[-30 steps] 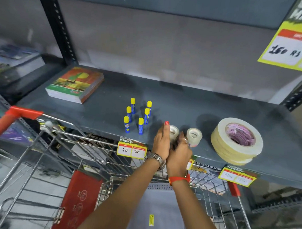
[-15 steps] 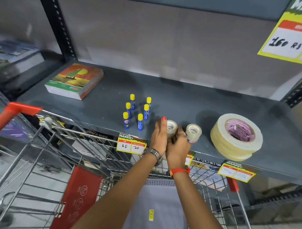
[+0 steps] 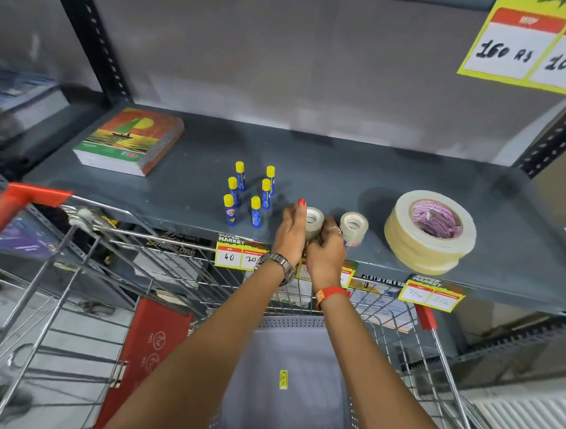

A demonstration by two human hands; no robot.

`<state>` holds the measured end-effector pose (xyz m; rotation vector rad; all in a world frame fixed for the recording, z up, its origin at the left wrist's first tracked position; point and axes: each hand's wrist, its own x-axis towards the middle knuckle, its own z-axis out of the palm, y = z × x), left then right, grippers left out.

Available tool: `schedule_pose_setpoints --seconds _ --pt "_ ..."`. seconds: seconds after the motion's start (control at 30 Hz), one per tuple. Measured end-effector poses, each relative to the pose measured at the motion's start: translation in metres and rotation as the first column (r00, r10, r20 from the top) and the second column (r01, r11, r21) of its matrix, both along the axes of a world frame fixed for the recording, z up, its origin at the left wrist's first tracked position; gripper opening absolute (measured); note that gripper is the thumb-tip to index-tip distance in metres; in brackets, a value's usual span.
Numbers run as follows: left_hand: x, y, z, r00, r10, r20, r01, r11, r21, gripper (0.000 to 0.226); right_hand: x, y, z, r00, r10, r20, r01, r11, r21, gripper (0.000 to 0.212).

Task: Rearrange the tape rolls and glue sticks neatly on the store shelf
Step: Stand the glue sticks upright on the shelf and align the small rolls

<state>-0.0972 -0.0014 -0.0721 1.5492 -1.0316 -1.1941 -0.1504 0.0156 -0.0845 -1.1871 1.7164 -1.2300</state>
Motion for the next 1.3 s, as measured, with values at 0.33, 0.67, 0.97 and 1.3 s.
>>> schedule_pose_setpoints --seconds 0.33,0.67,0.97,1.3 --pt "-0.006 -0.004 -0.01 0.998 -0.01 0.069 0.01 1.0 0.005 0.06 -0.001 0.007 0.009 0.999 0.036 -0.035 -0.034 0.998 0.057 0.022" --pt "-0.019 0.042 0.007 0.973 0.095 0.211 -0.007 0.924 -0.383 0.049 -0.02 0.047 0.004 0.97 -0.198 -0.141 0.162 0.959 -0.234 0.052" --pt "-0.08 0.037 0.003 0.997 -0.074 -0.004 0.072 0.983 -0.171 0.048 -0.068 0.022 -0.001 0.989 -0.117 -0.095 0.11 0.991 -0.071 0.058" --pt "-0.092 0.008 -0.001 0.986 -0.043 -0.158 0.039 0.999 -0.03 0.047 -0.081 0.004 -0.007 0.994 0.028 -0.106 -0.03 0.999 -0.014 0.034"
